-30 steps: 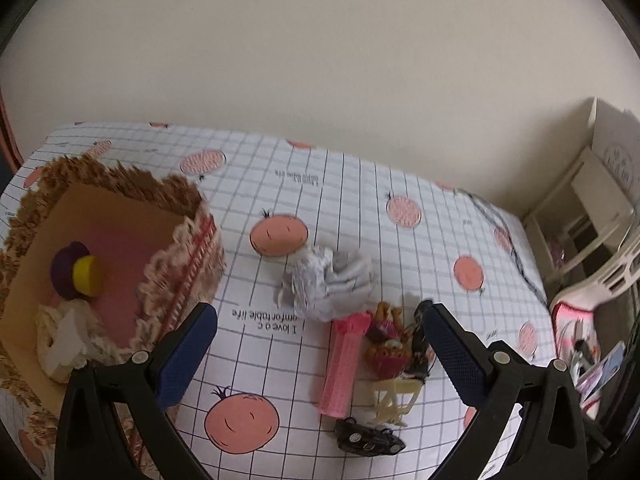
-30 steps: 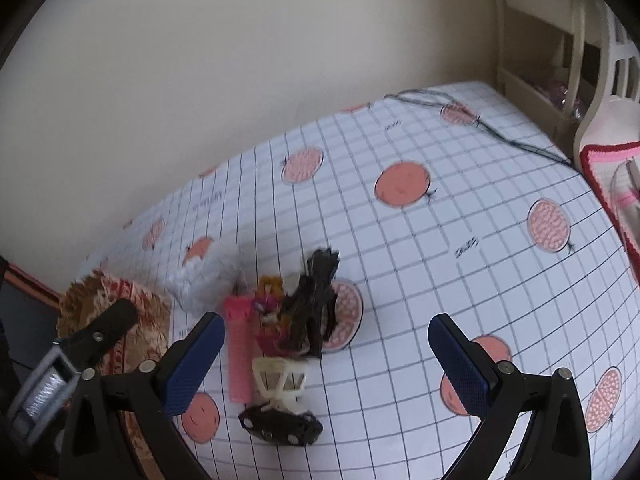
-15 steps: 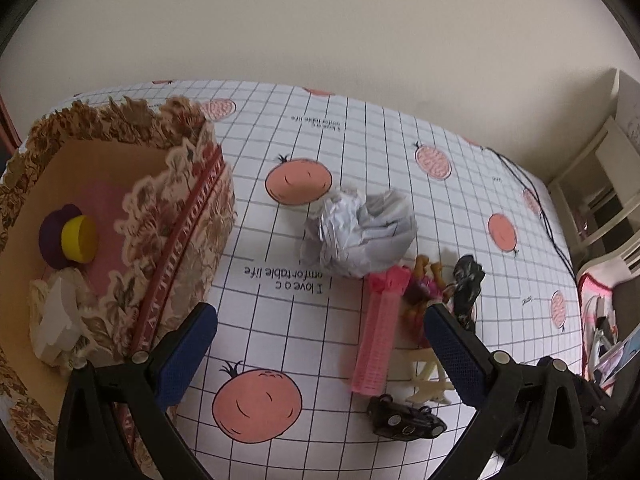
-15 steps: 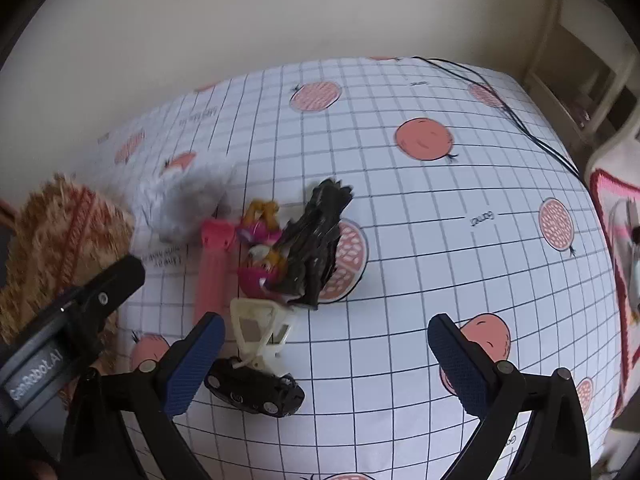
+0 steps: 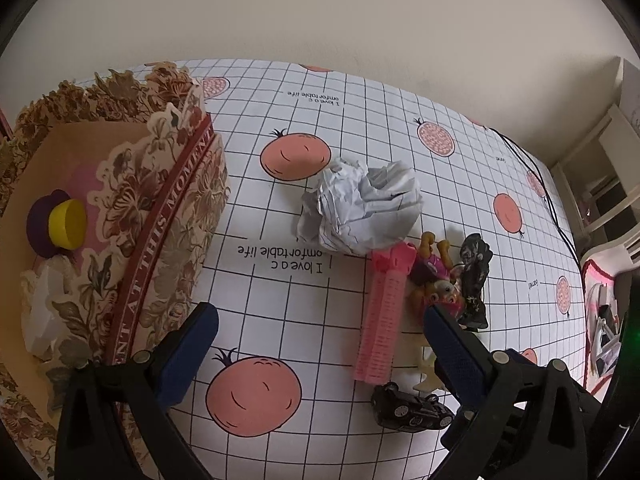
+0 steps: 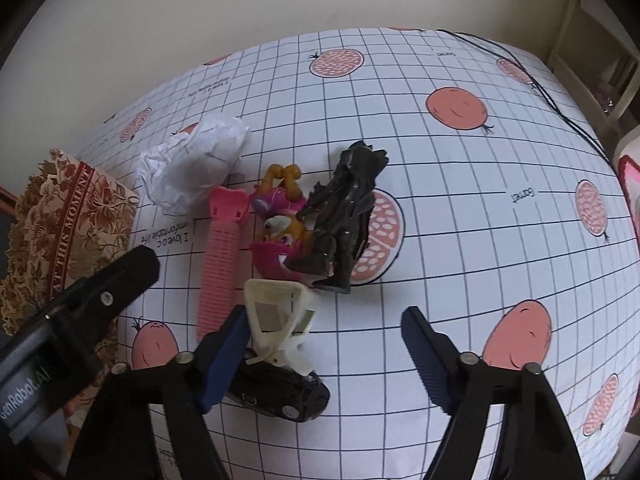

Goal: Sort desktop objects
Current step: 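Grasp the cream plastic piece with the right tool while the left tool reaches the pink roller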

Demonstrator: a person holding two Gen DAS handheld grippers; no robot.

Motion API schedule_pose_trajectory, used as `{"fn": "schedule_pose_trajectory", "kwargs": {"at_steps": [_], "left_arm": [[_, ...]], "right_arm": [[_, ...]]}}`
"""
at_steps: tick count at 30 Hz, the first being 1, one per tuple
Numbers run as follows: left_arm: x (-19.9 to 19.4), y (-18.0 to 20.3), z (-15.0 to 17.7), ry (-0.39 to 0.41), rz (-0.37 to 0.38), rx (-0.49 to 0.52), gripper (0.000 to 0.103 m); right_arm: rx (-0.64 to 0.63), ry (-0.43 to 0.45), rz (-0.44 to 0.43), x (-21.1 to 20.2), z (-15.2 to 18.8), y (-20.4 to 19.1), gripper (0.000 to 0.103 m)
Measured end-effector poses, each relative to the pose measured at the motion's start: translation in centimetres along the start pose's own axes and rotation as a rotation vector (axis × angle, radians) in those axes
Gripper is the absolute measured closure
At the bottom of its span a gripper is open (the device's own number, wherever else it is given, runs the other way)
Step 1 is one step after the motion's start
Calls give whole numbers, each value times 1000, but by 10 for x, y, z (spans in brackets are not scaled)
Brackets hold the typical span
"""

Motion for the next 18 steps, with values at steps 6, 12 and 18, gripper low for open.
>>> {"fn": "schedule_pose_trajectory", "kwargs": {"at_steps": [6, 12, 18], "left_arm": [[7, 0, 2, -24, 7, 5, 6], [15, 4, 5, -45, 18, 24, 6], [22, 13, 7, -62, 14, 53, 6]], "right_arm": [[7, -23, -17, 9, 4, -2, 48], [55, -43, -18, 13, 5, 6, 61], [58, -61, -20, 14, 10, 6, 78]]}}
Point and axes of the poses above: each gripper's, at about its wrist camera, not at the fingertips, and x roughly the way its jaws point, y to its right, z to its underside, the point moved 5 cm from there along x, roughly the way its jaws point, and after that the axes turned 5 degrees about x, right-handed, at the moved point
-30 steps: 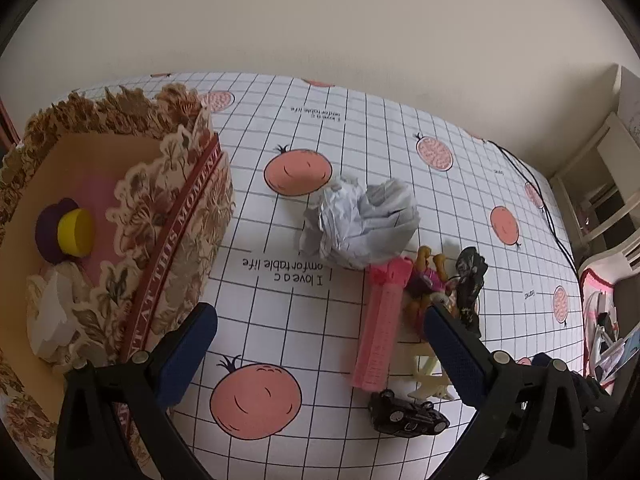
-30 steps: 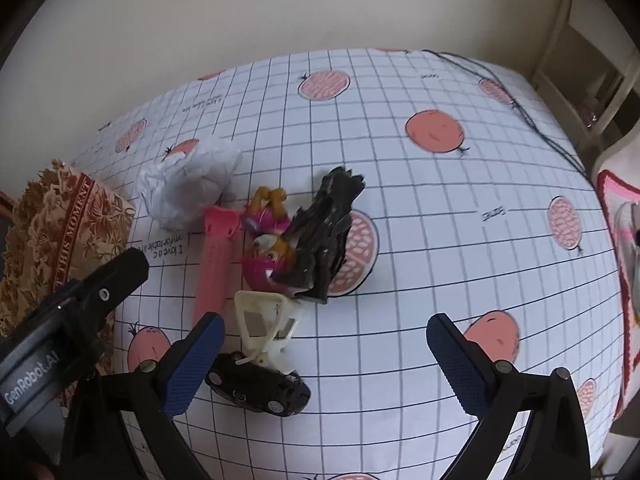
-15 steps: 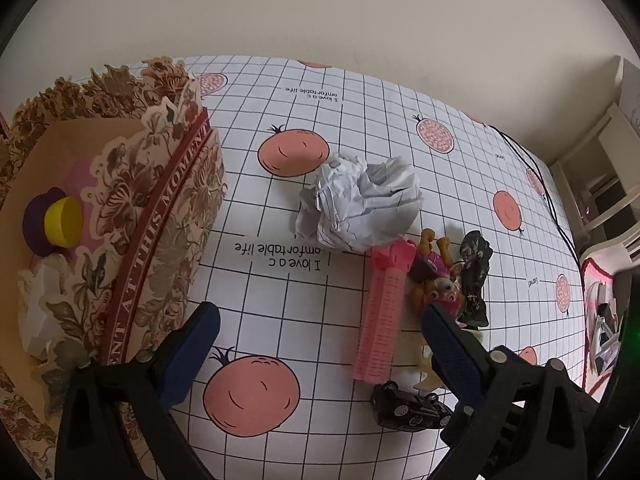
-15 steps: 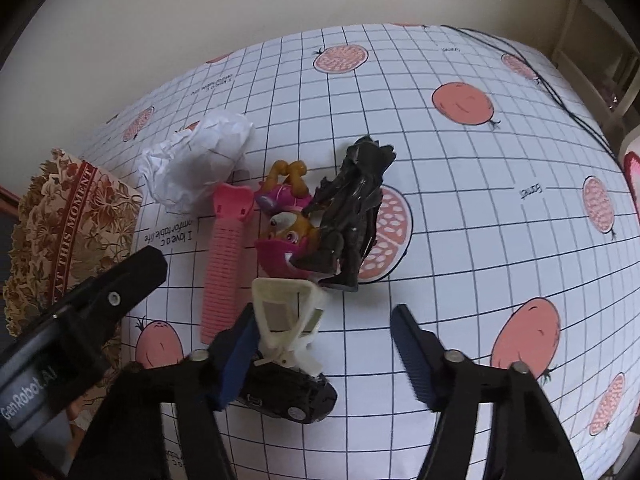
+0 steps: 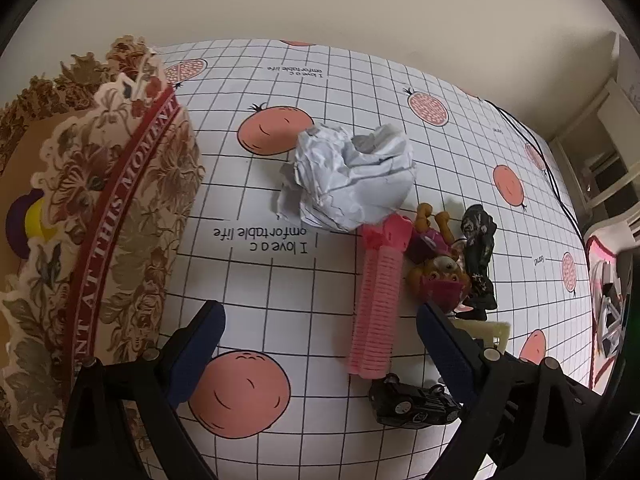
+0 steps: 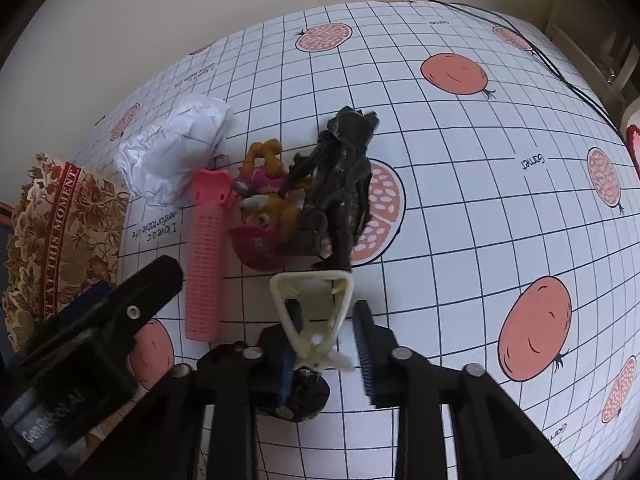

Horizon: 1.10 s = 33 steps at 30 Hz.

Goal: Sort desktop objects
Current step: 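Grasp the cream plastic piece with the right tool while the left tool reaches the pink roller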

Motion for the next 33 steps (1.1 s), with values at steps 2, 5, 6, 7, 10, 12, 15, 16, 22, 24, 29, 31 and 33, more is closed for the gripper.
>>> {"fn": "schedule_pose_trajectory", "kwargs": {"at_steps": [2, 5, 6, 7, 10, 12, 15, 16, 22, 24, 29, 31, 33], "left_arm": [[2, 2, 1, -7, -1, 3, 8], [5, 2, 4, -21, 3, 9, 15], [6, 3, 5, -26, 2, 13, 15], [7, 4, 6, -29, 2, 18, 16], [8, 8, 7, -32, 5, 39, 20], [9, 11, 8, -32, 3, 56, 21], [11, 16, 10, -38, 3, 76, 29], [12, 17, 11, -40, 3, 81, 29], [15, 23, 13, -42, -13, 110, 35], [15, 24, 14, -45, -12, 120, 43], [17, 29, 16, -51, -16, 144, 49], [18, 30, 17, -51, -19, 156, 54], [19, 32, 18, -56, -17, 164, 58]], "right_arm": [[0, -1, 4, 1, -3, 3, 85], [10, 2, 22, -3, -5, 8, 85], [15, 4, 28, -4, -5, 10, 85], [21, 6, 31, -6, -6, 12, 85], [33, 17, 37, -11, -8, 14, 85], [34, 34, 42, -18, -10, 15, 85], [34, 55, 37, -27, -14, 14, 85], [33, 61, 36, -29, -14, 13, 85], [29, 82, 39, -39, -10, 12, 85], [28, 85, 38, -39, -11, 8, 85], [31, 92, 37, -41, -13, 8, 85], [32, 95, 36, -42, -14, 8, 85], [33, 96, 35, -43, -13, 8, 85]]}}
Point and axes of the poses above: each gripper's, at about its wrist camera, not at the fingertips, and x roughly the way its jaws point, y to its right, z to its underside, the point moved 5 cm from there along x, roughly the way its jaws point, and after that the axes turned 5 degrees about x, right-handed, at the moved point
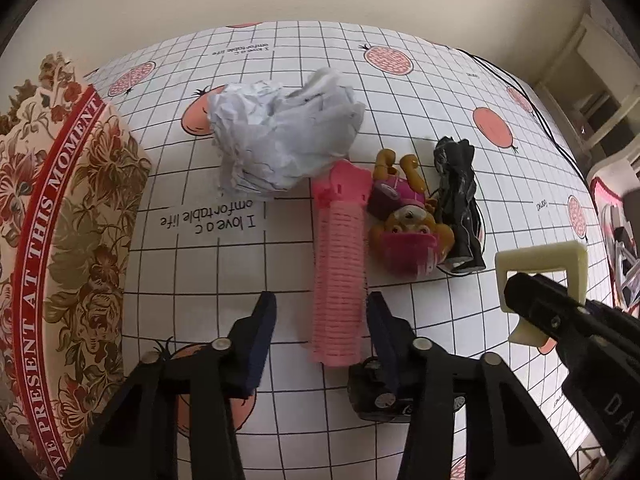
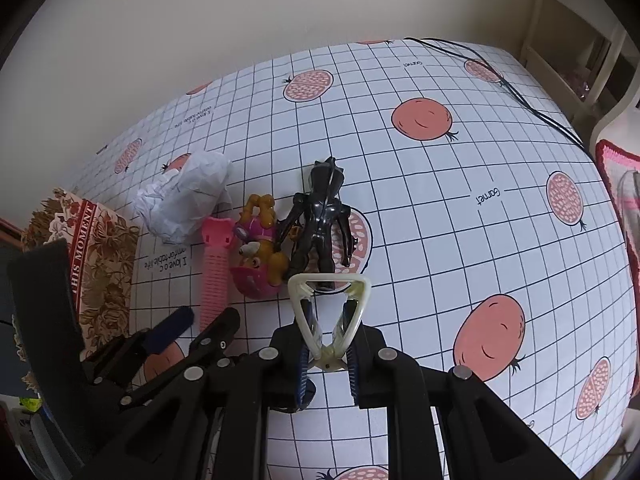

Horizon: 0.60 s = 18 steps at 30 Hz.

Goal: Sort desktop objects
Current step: 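Grasp the cream plastic piece with the right tool while the left tool reaches the pink roller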

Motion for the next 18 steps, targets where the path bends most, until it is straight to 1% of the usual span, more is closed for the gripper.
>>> {"fn": "schedule_pose_trajectory", "kwargs": {"at_steps": [9, 18], "left_arm": [[2, 1, 0, -5, 5, 11, 72], [4, 3, -2, -2, 7, 4, 73]], "right_arm": [[4, 0, -3, 1, 0, -1, 85], [15, 13, -6, -3, -2, -1, 85]]}}
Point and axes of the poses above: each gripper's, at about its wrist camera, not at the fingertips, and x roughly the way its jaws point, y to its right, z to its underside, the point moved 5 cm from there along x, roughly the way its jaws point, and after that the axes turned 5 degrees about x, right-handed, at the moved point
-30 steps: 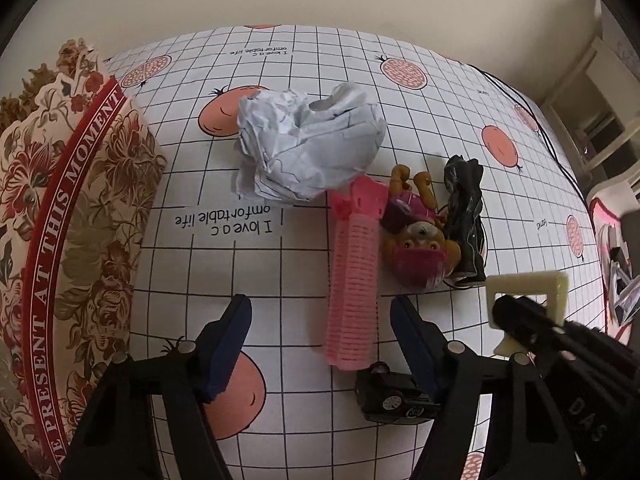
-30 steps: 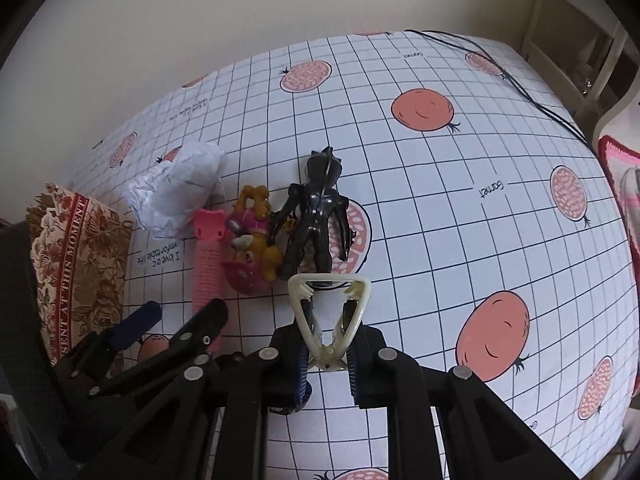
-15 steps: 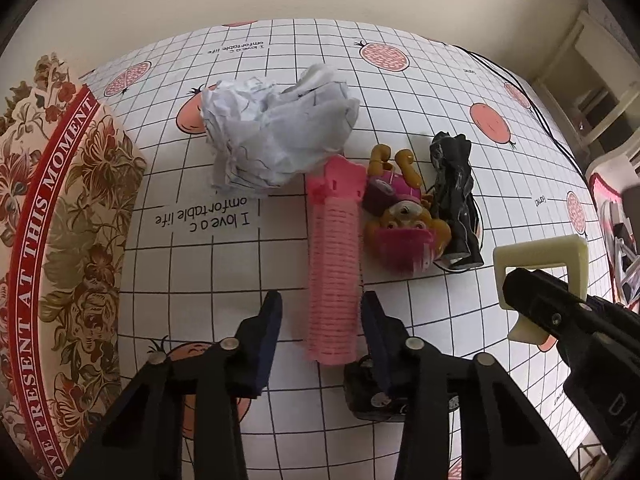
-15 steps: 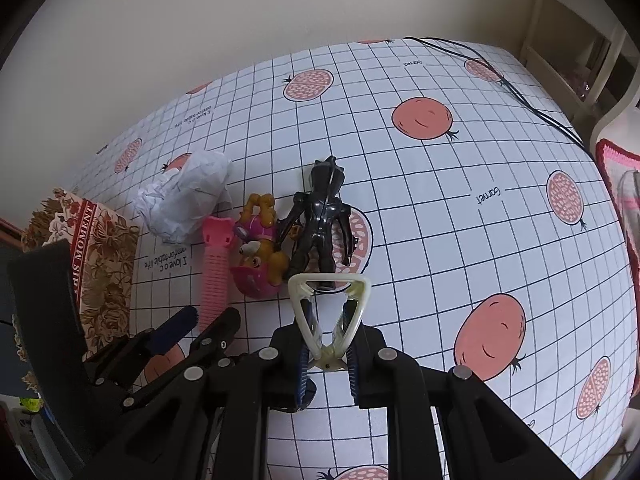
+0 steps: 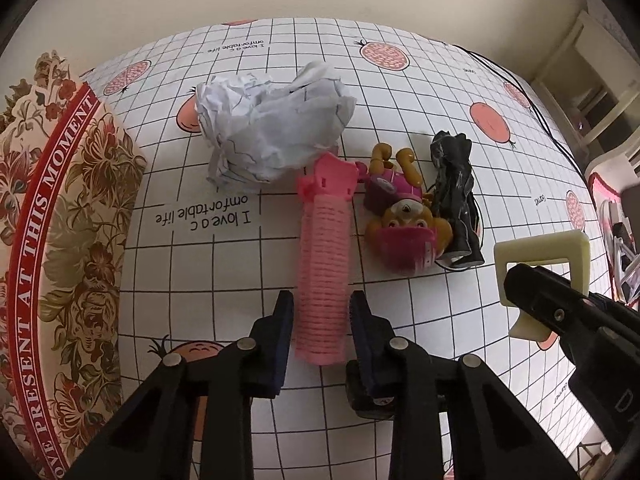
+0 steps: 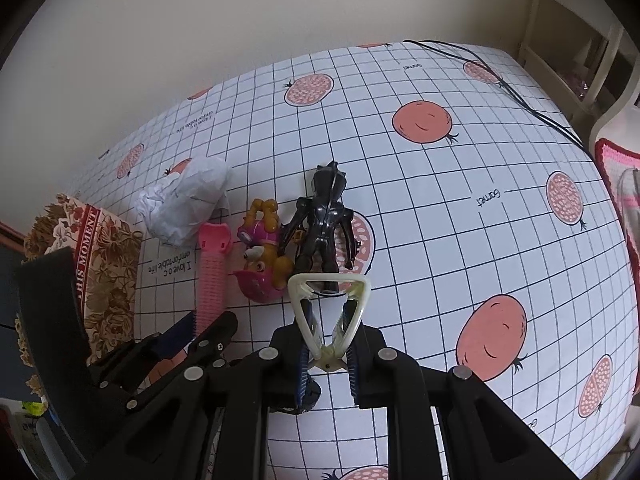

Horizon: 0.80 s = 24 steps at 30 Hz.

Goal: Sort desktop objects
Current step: 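Grasp the cream plastic piece with the right tool while the left tool reaches the pink roller, then lift the pink roller and cream piece and carry both over the box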

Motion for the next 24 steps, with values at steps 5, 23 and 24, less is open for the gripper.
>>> {"fn": "schedule_pose_trajectory", "kwargs": {"at_steps": [5, 23, 24], "left_arm": [[-12, -4, -3, 37, 7, -7, 74], [-78, -19, -20, 259, 44, -34, 74], [-83, -20, -20, 274, 45, -39, 74]], "right_arm": [[16, 25, -10, -6, -3, 0, 85], [61, 214, -111, -46, -20, -5, 85], [58, 236, -118, -51, -21, -6, 85]]}}
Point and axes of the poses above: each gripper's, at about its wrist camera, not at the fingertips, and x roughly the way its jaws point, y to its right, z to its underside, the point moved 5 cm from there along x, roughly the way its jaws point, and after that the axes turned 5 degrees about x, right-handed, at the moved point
